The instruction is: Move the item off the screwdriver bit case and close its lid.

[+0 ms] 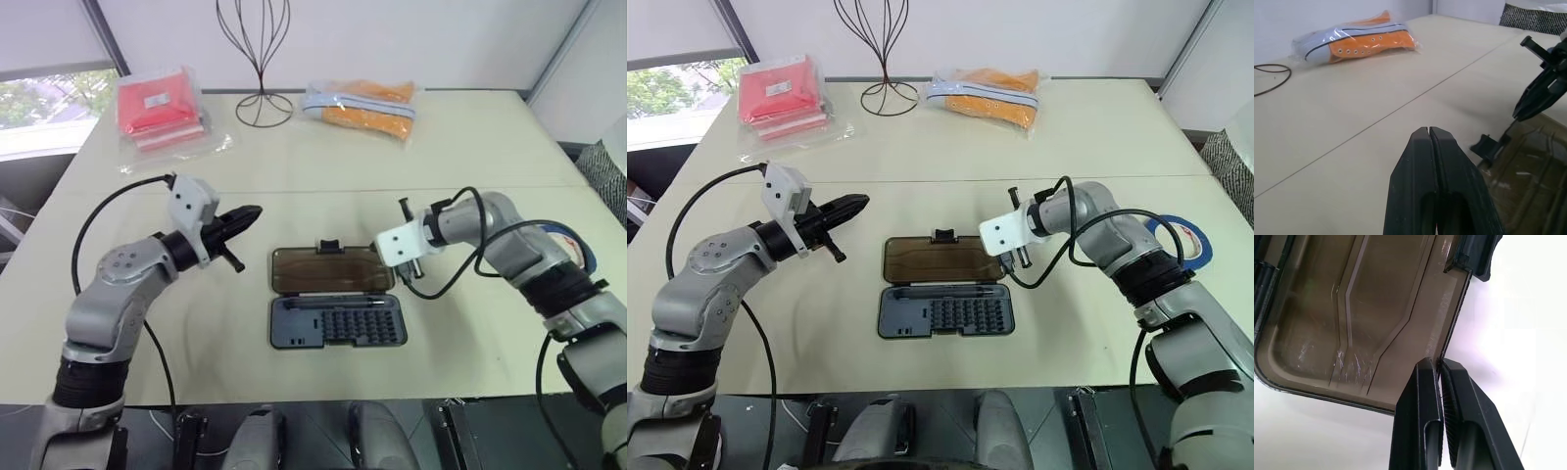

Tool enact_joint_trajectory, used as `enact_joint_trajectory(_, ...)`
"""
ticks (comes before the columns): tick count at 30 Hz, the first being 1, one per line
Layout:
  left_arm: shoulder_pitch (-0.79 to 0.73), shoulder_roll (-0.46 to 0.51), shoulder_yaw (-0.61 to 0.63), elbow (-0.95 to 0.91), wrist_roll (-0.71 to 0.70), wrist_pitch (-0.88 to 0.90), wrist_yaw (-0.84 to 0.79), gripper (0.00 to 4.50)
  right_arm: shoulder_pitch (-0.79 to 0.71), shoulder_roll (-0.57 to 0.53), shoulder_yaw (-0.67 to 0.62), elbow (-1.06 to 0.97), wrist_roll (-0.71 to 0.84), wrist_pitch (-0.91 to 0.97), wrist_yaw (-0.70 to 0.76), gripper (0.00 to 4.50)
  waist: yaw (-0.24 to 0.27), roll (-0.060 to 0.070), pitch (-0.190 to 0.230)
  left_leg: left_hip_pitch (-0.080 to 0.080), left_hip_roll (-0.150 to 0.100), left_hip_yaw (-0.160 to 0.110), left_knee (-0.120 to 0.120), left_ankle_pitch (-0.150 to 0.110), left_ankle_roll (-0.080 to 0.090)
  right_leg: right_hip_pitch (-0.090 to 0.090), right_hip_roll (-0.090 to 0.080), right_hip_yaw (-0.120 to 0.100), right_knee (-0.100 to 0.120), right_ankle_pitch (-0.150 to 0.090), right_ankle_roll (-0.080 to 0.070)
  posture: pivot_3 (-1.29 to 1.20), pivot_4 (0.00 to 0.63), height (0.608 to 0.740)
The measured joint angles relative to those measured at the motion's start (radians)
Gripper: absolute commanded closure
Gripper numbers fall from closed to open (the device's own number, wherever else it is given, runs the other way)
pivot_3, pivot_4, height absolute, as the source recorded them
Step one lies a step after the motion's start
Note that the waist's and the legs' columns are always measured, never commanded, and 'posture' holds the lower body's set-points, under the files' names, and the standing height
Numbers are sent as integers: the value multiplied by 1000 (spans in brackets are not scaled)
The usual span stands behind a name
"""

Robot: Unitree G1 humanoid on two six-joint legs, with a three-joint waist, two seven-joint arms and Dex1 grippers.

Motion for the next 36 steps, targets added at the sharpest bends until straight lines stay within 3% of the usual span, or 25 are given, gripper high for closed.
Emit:
enact_joint_trajectory(11,-6,-1,0,11,12,-3,-4,4500,57,12,-72,-53,-20,-31,42,4408,6,0,0,0,0,0,0,0,0,0,0,0,0,0,0,0,150,740)
enact_joint_trajectory(32,-35,-19,-8,40,24,-17,-29,4500,109,19,-97,-142,-100,157,55,4408,8,0,0,0,0,0,1,0,0,1,0,0,0,0,0,0,150,740)
enact_joint_trajectory(36,-36,-20,-11,44,27,-19,-35,4500,130,12,-107,-149,-109,170,64,2920,8,0,0,0,0,0,1,0,0,1,0,0,0,0,0,0,150,740)
